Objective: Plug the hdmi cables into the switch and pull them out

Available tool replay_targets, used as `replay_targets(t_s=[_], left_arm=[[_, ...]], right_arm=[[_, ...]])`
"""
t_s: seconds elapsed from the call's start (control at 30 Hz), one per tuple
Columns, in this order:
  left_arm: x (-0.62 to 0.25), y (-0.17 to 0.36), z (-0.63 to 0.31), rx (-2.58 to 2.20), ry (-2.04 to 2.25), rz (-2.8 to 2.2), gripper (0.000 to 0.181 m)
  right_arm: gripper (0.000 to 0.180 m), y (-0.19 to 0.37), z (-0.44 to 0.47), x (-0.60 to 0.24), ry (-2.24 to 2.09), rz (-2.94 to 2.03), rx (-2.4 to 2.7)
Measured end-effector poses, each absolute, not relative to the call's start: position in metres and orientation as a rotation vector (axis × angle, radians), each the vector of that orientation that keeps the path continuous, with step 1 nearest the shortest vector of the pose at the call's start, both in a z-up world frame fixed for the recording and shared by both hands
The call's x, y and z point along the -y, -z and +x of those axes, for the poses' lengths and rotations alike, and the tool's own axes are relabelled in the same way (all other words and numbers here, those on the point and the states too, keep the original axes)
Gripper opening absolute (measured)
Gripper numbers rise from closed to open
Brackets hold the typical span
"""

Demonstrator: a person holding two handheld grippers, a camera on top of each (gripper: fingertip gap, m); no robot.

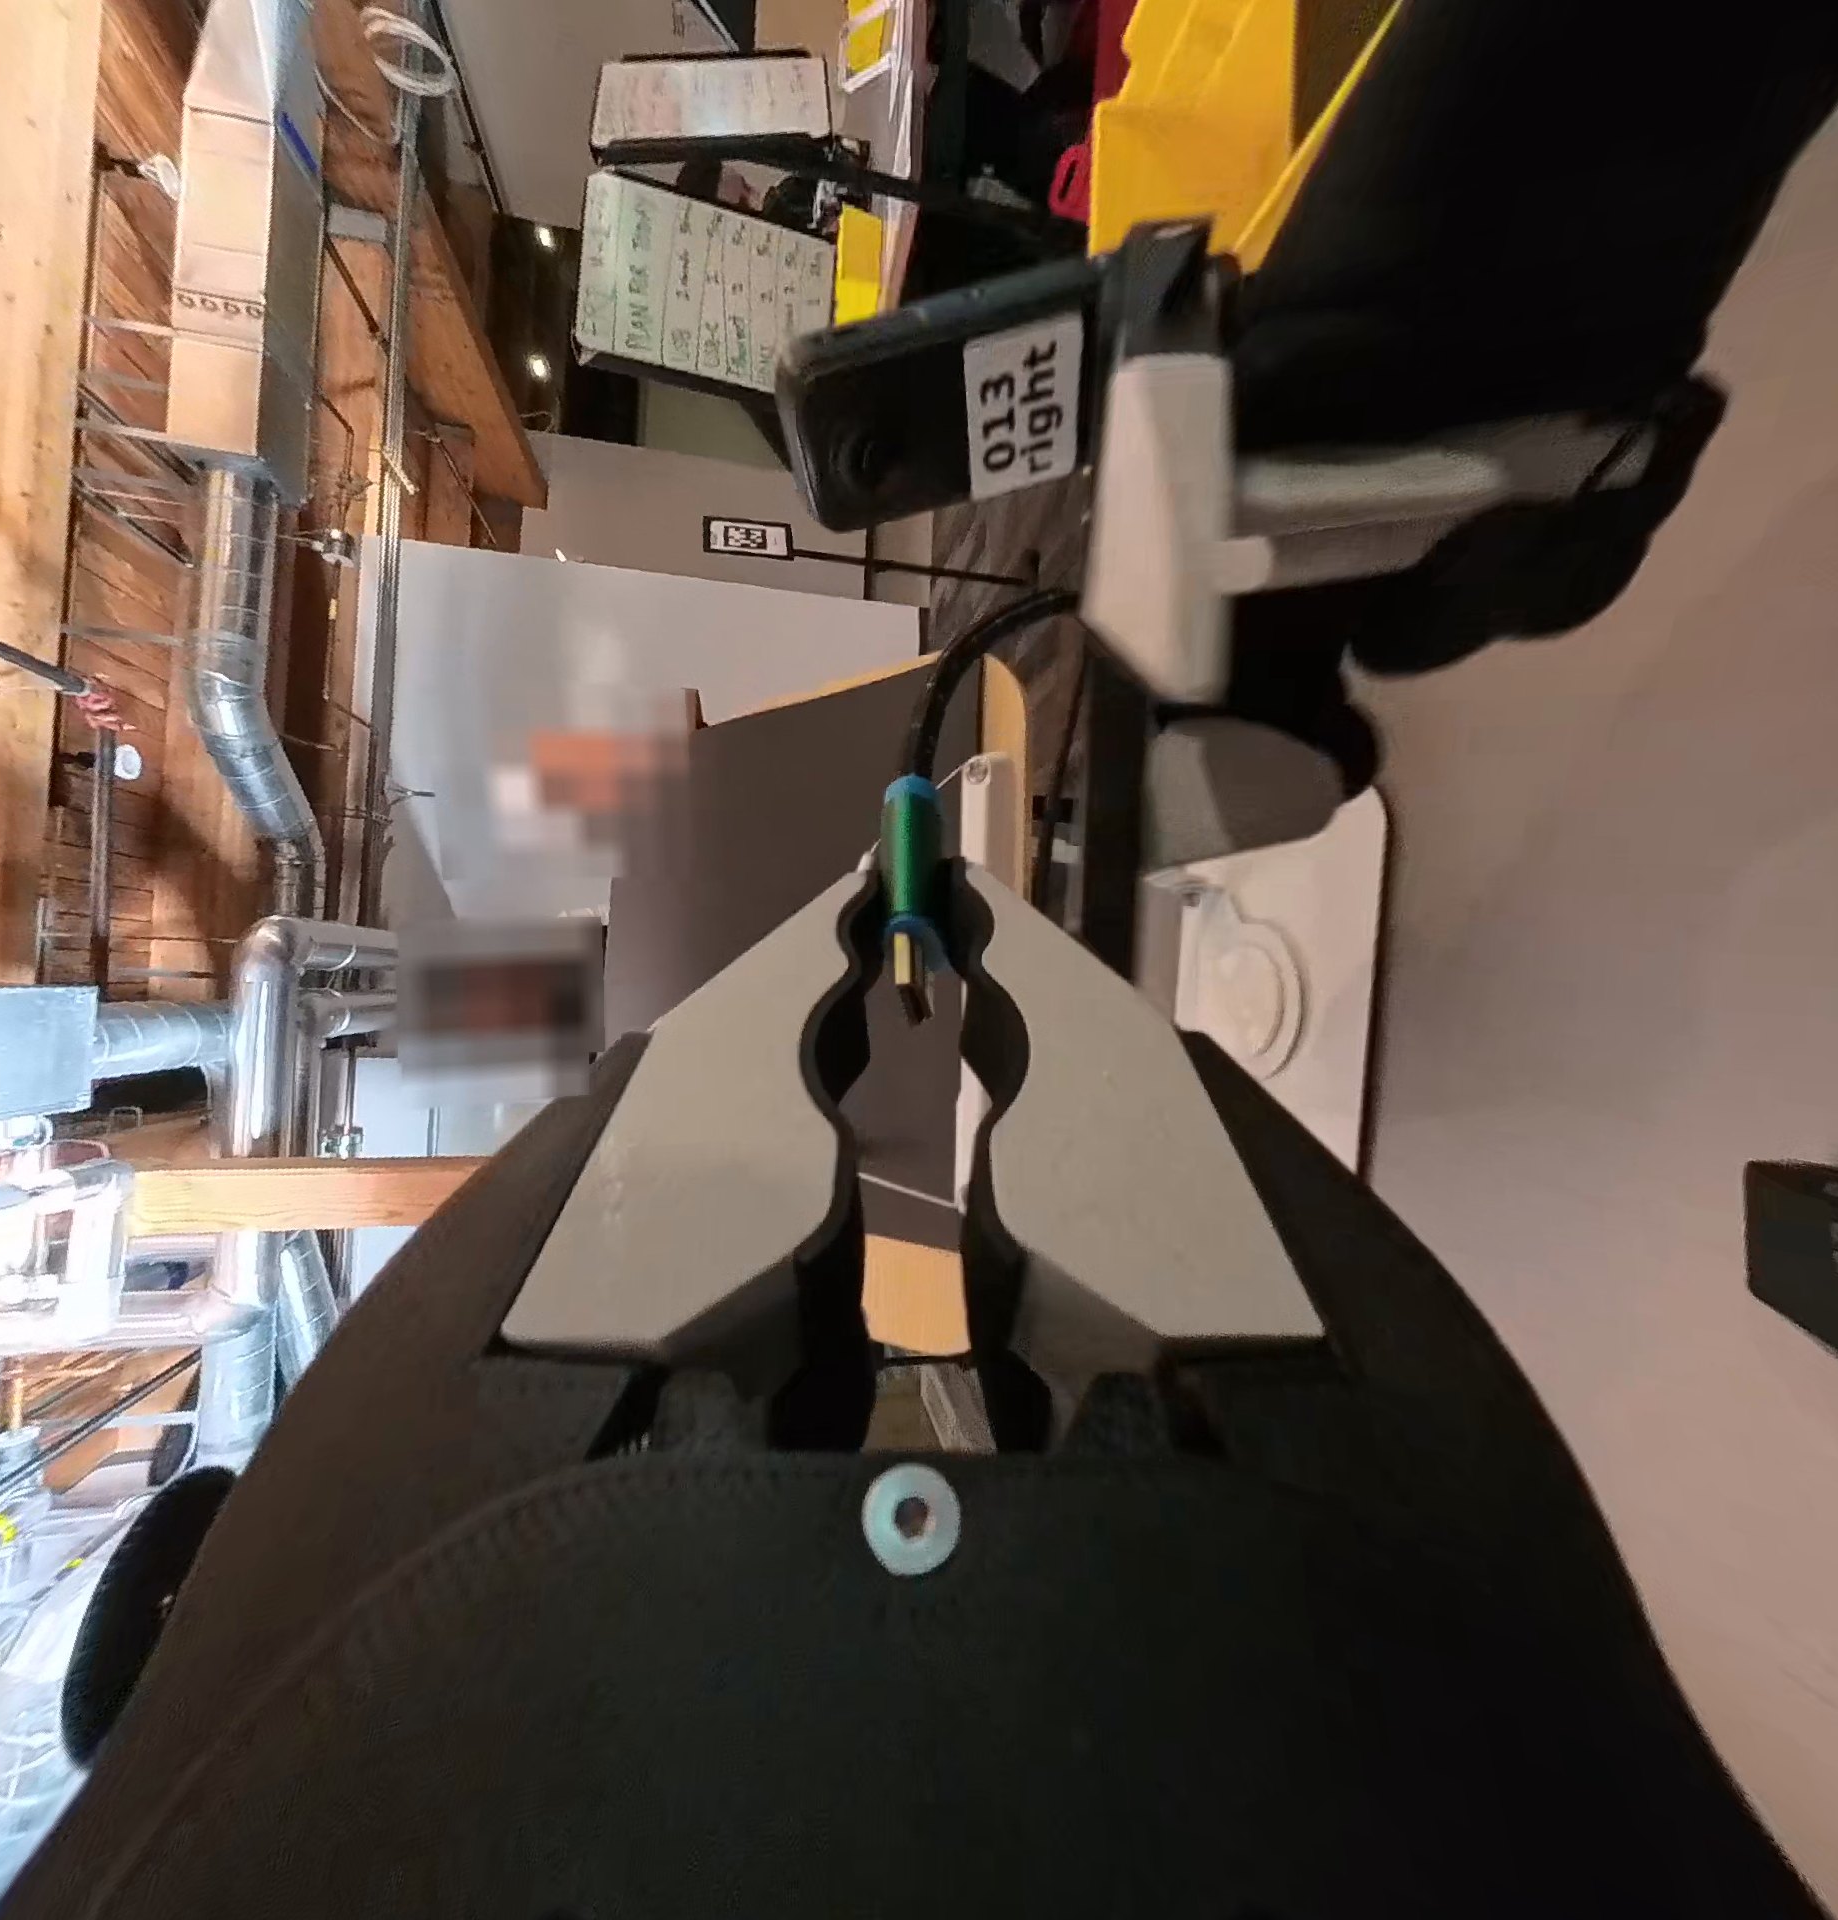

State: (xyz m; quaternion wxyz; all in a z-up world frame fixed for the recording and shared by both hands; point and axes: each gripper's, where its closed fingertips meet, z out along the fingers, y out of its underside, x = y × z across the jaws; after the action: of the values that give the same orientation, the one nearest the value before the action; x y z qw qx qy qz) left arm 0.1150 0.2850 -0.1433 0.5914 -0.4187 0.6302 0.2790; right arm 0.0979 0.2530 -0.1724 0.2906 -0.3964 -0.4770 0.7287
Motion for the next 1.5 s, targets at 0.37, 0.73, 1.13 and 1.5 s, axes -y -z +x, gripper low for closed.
replay_targets(t_s=[0.37, 0.73, 1.13, 1.5], left_arm=[[-0.271, 0.169, 0.119, -1.644, -0.579, -0.942, 0.01], [-0.27, 0.174, 0.117, -1.657, -0.636, -0.887, 0.01], [-0.274, 0.173, 0.114, -1.615, -0.646, -0.891, 0.009], [-0.282, 0.186, 0.104, -1.58, -0.662, -0.974, 0.009]], right_arm=[[0.04, 0.155, 0.112, -0.25, -1.954, -0.951, 1.273], [0.025, 0.167, 0.104, -0.245, -1.889, -1.052, 1.363], [0.019, 0.167, 0.101, -0.248, -1.83, -1.034, 1.369], [0.018, 0.179, 0.101, -0.261, -1.798, -1.112, 1.344]])
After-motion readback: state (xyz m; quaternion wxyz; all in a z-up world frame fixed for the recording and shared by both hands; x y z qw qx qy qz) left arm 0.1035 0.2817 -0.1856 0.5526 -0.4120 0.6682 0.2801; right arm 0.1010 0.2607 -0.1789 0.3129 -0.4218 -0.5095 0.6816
